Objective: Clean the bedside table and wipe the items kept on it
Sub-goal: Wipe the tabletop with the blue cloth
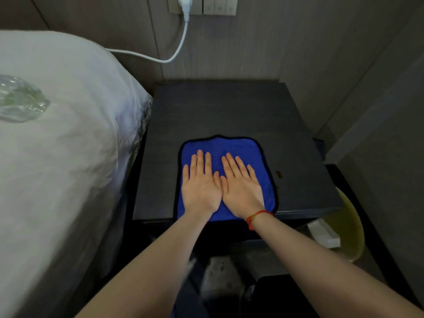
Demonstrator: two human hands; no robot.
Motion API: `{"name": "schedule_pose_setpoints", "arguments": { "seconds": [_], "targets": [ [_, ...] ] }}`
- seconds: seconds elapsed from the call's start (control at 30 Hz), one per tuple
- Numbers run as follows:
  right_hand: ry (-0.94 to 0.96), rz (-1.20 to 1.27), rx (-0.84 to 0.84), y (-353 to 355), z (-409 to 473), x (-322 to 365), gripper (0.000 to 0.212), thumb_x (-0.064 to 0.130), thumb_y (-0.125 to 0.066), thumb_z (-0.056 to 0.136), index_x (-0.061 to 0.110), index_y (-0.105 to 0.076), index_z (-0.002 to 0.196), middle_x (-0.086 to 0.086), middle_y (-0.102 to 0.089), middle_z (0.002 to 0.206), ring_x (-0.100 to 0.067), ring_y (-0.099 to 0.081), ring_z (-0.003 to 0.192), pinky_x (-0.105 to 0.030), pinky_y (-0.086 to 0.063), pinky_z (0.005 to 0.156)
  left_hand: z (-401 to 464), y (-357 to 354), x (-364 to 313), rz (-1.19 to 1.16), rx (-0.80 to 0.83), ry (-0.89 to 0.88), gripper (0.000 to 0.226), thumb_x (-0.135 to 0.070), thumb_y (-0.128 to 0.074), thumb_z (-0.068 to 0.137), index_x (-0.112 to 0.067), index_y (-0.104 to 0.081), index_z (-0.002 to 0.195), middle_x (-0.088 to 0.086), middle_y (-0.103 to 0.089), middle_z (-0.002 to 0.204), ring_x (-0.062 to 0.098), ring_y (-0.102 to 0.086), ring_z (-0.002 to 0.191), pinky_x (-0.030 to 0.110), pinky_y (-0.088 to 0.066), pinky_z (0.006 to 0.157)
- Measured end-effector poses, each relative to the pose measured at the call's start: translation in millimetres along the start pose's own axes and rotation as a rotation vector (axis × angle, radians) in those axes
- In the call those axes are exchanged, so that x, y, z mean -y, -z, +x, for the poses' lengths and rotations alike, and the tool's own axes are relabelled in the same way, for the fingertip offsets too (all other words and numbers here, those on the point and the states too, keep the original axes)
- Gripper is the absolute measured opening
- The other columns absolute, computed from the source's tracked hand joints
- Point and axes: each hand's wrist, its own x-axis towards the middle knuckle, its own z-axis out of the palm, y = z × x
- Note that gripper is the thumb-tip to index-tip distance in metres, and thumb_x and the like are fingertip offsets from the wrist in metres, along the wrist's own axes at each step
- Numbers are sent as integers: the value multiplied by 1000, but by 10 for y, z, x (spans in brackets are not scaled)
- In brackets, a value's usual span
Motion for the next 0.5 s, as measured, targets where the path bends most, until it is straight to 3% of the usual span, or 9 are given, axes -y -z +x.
{"name": "schedule_pose_setpoints", "arguments": {
  "seconds": [0.5],
  "targets": [
    [-11, 14, 24, 43, 732, -133, 54, 39, -14, 98, 22, -3, 148, 7, 0, 158, -12, 3, 145, -36, 1, 117, 718, 16, -60, 5, 6, 16, 57, -36, -15, 99, -15, 2, 150, 3, 5, 159, 17, 5, 147, 37, 2, 118]
  ]
}}
